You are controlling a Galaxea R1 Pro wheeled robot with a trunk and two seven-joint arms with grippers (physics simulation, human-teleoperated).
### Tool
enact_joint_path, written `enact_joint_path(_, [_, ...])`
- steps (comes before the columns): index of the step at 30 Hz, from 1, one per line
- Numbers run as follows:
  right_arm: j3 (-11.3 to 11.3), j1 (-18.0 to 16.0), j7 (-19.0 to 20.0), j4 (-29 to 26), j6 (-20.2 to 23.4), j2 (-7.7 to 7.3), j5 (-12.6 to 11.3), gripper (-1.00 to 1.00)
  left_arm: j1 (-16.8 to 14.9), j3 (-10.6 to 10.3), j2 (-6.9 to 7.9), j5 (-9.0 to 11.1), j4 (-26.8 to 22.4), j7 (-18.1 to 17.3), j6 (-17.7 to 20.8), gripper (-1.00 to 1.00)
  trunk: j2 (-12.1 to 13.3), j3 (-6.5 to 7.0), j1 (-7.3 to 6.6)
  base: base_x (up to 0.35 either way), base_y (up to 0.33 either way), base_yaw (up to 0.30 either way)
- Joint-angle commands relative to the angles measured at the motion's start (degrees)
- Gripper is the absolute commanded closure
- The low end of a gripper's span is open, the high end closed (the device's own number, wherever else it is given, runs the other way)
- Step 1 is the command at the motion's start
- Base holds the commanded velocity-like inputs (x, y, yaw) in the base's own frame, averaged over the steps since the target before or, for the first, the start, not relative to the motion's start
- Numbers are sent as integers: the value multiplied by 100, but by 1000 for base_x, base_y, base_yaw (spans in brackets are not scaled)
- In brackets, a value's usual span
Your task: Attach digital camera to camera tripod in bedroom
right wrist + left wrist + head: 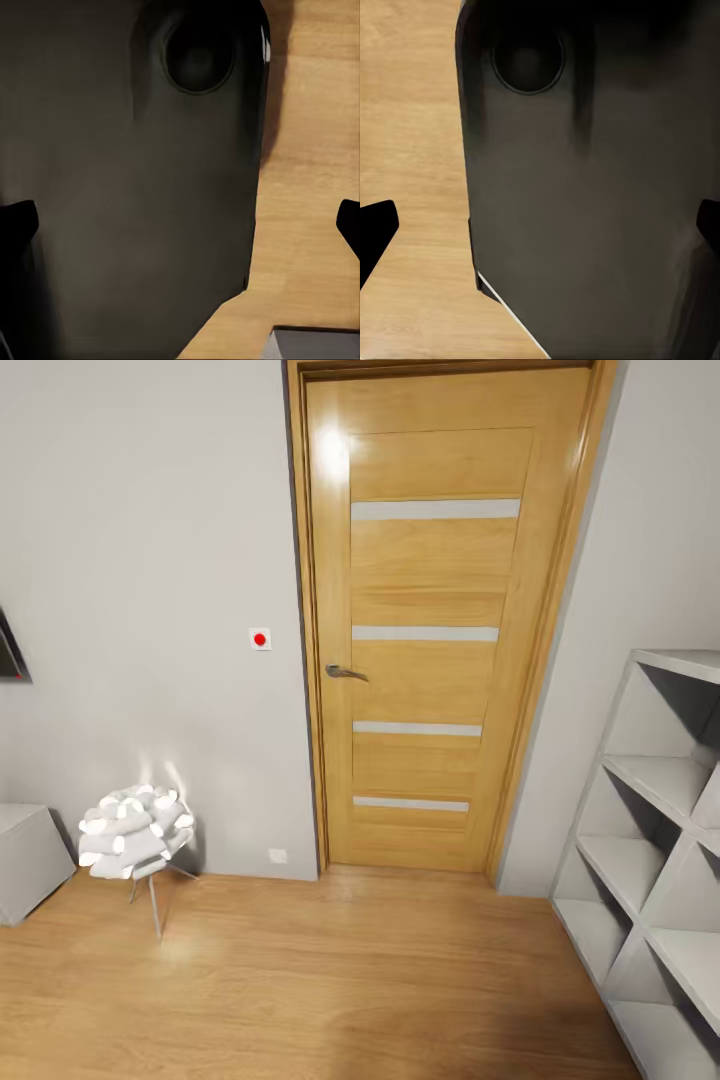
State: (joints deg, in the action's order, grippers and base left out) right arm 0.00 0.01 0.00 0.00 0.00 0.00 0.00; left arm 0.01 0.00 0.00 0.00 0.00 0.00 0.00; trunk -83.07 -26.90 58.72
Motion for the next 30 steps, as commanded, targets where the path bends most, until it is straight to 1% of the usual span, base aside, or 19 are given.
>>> enact_joint_path(1, [-14, -10, -9, 0, -26, -33, 23, -100, 33, 33, -33, 33, -33, -17, -33, -100, -1, -3, 0, 0, 0, 0])
enact_joint_path(3, [3, -10, -15, 3, -20, -50, 18, -100, 34, 60, -85, 97, -98, -17, -98, -100, -1, -3, 0, 0, 0, 0])
enact_joint_path(6, [15, -10, -21, 5, -16, -46, 15, -100, 34, 59, -78, 184, -157, -17, -139, -100, -1, -3, 0, 0, 0, 0])
enact_joint_path(9, [23, -10, -28, 7, -12, -50, 15, -100, 34, 61, -71, 96, -167, -17, -123, -100, -1, -3, 0, 0, 0, 0])
enact_joint_path(12, [25, -10, -30, 8, -12, -52, 16, -100, 34, 61, -70, 60, -172, -17, -118, -100, -1, -3, 0, 0, 0, 0])
enact_joint_path(27, [27, -10, -23, 9, -9, -44, 17, -100, 34, 68, -66, 39, -176, -18, -114, -100, -1, -3, 0, 0, 0, 0])
enact_joint_path(30, [41, -10, 17, 9, -9, -49, 57, -100, 34, 62, -62, 43, -176, -18, -114, -100, -1, -3, 0, 0, 0, 0])
